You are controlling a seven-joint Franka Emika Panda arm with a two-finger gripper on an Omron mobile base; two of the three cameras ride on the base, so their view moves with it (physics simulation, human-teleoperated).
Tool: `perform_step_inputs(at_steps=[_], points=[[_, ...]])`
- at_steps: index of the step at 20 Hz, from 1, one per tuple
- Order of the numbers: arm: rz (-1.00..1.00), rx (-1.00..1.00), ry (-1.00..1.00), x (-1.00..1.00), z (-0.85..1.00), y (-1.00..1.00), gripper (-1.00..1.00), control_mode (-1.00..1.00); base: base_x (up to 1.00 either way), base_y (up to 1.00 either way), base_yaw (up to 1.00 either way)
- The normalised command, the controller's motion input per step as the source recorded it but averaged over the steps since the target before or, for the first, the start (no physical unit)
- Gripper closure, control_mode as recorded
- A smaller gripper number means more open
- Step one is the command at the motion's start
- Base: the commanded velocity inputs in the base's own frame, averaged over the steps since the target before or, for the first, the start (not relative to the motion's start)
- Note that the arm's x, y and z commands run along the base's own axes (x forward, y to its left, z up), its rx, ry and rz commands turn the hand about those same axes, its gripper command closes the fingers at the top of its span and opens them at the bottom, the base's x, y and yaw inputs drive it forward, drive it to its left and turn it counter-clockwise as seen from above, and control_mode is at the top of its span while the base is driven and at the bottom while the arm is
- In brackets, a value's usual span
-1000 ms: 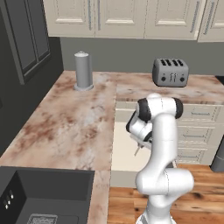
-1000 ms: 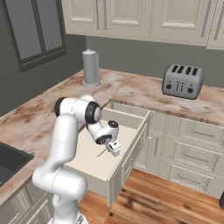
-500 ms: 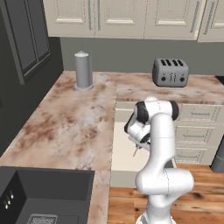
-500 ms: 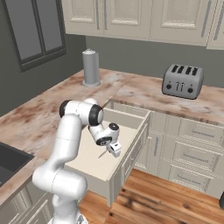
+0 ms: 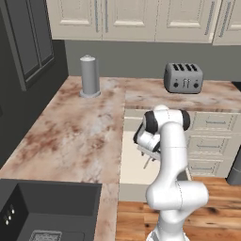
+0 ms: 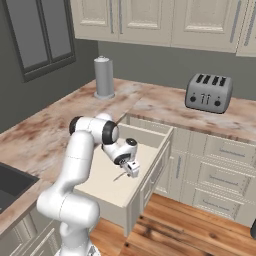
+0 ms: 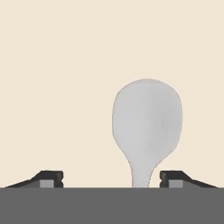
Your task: Organize the utensils by type. Pick up the wooden spoons from the counter and place them in the open cabinet. Then pick up the metallic utensils from the counter and place them in the open drawer.
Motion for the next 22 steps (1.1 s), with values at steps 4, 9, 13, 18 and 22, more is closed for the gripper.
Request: perform_step_inputs(at_steps=[4,9,13,18,22], points=[[0.07,0.00,0.06,0.11,0.41,0.03,-1.00,-1.00,0.00,0.00,0.00],[0.07,0.00,0.01,-0.14,0.81,0.03,-1.00,-1.00,0.00,0.00,0.00],[0.09,0.00,0.00,-0.40,0.84,0.00,-1.00,-1.00,0.00,0.00,0.00],[0.09,-0.02,-0.08,-0.74,0.75,-0.01,-1.00,-1.00,0.00,0.00,0.00],[0.18,-0.14,-0.27,-0.94,0.60,0.00,-1.00,-1.00,0.00,0.00,0.00]])
